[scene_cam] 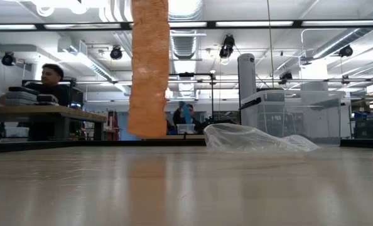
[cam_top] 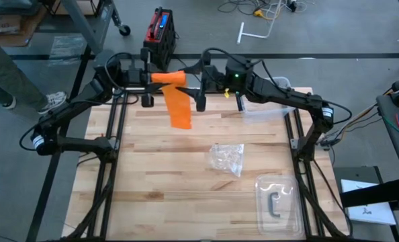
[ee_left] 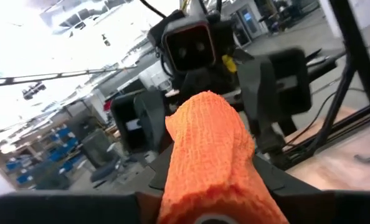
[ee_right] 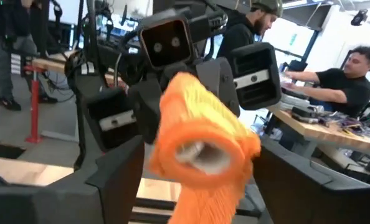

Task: Roll bandage
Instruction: Roll the orange bandage

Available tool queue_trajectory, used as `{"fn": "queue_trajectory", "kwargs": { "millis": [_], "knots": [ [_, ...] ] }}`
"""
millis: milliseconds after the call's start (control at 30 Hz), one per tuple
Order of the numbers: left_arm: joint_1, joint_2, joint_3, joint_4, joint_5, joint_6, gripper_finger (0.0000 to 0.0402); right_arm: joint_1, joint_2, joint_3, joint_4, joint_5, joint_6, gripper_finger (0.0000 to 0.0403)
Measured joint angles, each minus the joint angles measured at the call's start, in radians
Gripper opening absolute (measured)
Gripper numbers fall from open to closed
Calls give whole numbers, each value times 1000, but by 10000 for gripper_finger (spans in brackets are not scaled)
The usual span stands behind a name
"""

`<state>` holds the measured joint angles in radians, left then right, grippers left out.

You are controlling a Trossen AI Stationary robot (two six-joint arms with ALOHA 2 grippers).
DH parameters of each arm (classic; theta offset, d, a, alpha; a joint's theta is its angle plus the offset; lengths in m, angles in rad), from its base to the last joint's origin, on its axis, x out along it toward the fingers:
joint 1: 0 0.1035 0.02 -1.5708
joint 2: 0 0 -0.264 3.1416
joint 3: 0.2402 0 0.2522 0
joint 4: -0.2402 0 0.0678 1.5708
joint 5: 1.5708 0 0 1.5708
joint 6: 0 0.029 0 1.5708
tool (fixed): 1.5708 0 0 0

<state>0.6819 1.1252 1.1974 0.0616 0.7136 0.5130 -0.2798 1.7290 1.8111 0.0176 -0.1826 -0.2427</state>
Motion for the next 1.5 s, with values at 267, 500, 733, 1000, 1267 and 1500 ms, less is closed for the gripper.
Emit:
{"fn": "queue_trajectory", "kwargs": {
  "millis": [267,500,733,1000,1267,1500],
  "knots": [
    [-1,0,-2,-32,-16,64,117,-4,8,0,-7,0,24,204],
    [-14,0,-3,-19,-17,57,119,-4,7,0,-4,-2,9,155],
    [-19,0,-3,-5,-24,-1,131,-4,5,2,-1,-4,-17,123],
    [-21,-30,-4,-21,-22,-171,207,-4,-6,2,-2,-84,-159,113],
    [-22,-58,-3,-36,100,-513,265,2,-3,1,-18,-83,-492,102],
    [-18,-49,-7,-38,58,-651,253,20,5,0,-12,-23,-724,92]
  ]
}}
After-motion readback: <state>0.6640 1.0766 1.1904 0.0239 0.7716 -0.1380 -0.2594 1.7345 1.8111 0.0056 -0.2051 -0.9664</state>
